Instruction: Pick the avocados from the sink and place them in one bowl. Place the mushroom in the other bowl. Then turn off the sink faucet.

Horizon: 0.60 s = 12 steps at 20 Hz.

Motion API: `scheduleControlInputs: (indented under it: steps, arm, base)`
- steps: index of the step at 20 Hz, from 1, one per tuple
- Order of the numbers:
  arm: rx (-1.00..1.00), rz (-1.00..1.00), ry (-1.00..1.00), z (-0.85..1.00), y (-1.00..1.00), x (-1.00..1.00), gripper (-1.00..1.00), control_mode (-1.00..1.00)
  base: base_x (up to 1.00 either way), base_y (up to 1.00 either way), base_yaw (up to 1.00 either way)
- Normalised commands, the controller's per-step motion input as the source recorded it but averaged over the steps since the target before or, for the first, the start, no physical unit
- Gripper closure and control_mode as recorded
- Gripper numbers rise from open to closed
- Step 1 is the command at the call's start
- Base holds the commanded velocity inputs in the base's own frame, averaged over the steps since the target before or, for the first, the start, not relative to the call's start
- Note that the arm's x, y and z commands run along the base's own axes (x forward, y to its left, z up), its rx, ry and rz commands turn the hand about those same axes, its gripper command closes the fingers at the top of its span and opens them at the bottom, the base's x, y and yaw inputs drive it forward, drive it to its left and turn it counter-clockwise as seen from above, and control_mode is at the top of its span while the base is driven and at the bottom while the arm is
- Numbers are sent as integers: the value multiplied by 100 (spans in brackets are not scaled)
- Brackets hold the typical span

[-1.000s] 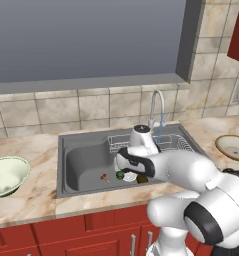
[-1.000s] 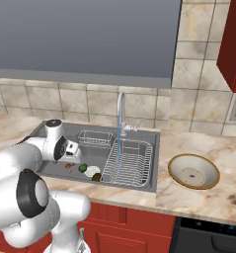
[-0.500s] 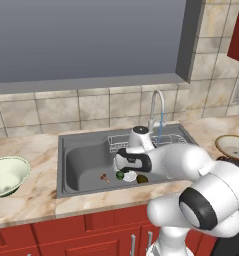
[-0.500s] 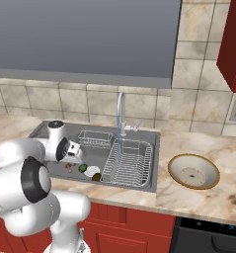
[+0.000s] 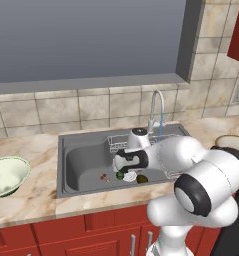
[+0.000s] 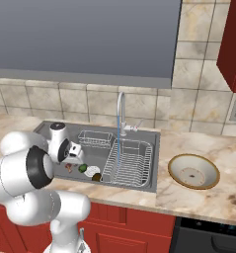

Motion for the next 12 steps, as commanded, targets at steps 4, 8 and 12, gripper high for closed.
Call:
scheduleControlInputs:
  steps: [4,8,12]
  arm:
    - [0,0,0,-8,0,14,-100,-100]
    - [0,0,0,-7,0,13,-100,-100]
    - [0,0,0,-7,0,14,-100,-100]
  base:
    - [0,0,0]
    - [0,0,0]
    - [0,0,0]
